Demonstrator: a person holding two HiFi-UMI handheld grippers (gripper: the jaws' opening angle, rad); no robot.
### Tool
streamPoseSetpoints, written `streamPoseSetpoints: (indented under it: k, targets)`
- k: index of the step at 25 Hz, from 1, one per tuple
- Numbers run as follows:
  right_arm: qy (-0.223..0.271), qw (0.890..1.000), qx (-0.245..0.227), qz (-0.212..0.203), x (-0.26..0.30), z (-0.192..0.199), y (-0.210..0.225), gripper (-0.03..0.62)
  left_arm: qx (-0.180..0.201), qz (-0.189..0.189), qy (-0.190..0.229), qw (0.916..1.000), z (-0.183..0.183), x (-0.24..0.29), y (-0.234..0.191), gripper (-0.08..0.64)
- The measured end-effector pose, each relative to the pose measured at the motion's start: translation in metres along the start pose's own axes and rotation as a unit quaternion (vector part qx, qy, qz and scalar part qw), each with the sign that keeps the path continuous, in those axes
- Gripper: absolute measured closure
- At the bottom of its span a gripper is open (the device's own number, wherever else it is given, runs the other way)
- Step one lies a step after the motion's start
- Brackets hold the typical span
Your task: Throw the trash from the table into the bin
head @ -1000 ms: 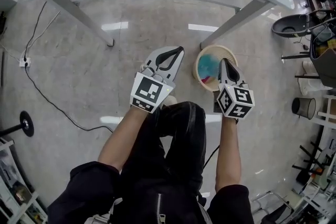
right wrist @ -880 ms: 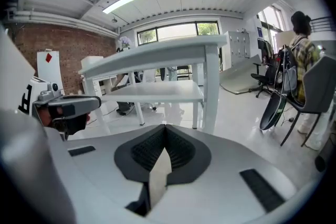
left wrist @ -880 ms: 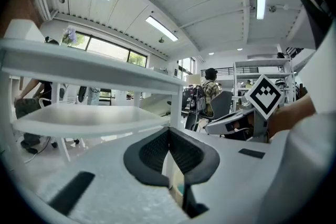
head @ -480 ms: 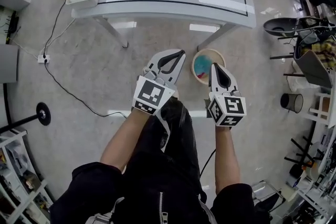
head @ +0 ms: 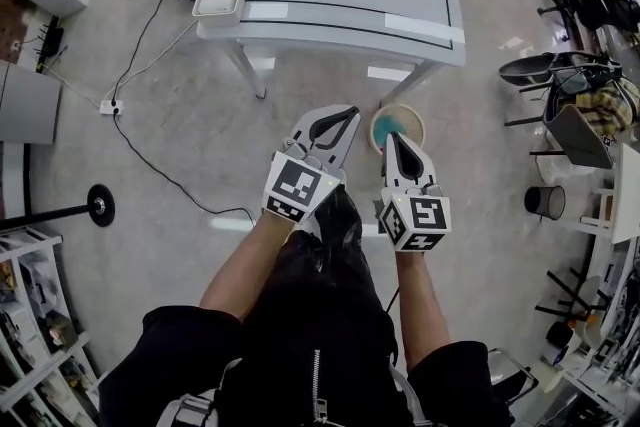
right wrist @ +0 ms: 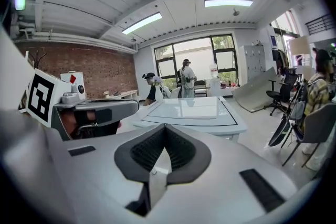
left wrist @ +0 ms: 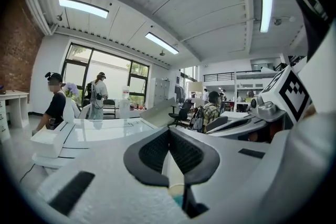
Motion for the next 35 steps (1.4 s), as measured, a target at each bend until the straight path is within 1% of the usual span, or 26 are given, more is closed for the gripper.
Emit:
streamPoseSetpoints:
  k: [4,7,11,15,21,27,30,35]
  targets:
    - [0.017,1.0,-0.003,-0.006,-0.038,-0.013,-0.033,0.583,0.0,-0.008,0.004,1.0,-0.02,-0.036,0.021,0.552]
    - [0.03,1.0,-0.001,-0.006,-0.063,-0.016,-0.048,0.583,0.007,-0.012,0.007,0.9999,-0.032,-0.06,0.038,0.552]
    - [0.045,0.999,-0.002,-0.011,-0.087,-0.016,-0.064,0.583,0.019,-0.025,0.015,0.9994,-0.037,-0.092,0.057,0.552]
    - [0.056,0.998,-0.027,-0.019,-0.107,-0.014,-0.077,0.583,0.022,-0.037,0.021,0.9989,-0.036,-0.112,0.07,0.554]
    - [0.05,0.996,-0.057,-0.038,-0.129,-0.001,-0.093,0.583,0.004,-0.055,0.012,0.9984,-0.021,-0.132,0.077,0.552]
    - [0.038,0.996,-0.067,-0.044,-0.134,0.009,-0.096,0.583,-0.002,-0.057,0.01,0.9983,-0.016,-0.14,0.085,0.552]
    - [0.034,0.996,-0.064,-0.043,-0.137,0.011,-0.094,0.583,-0.012,-0.059,0.009,0.9982,-0.015,-0.141,0.087,0.554]
    - [0.032,0.996,-0.067,-0.05,-0.141,0.016,-0.1,0.583,-0.012,-0.065,0.003,0.9978,-0.013,-0.149,0.087,0.552]
Point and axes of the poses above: the fingertips, and each gripper's own axes: x forward along the fingers, y to its right, z out of its underside, the point moved 7 cm from there along -x, backward along the fingers, and after that the axes turned 3 degrees about -y, right-handed, at the moved point
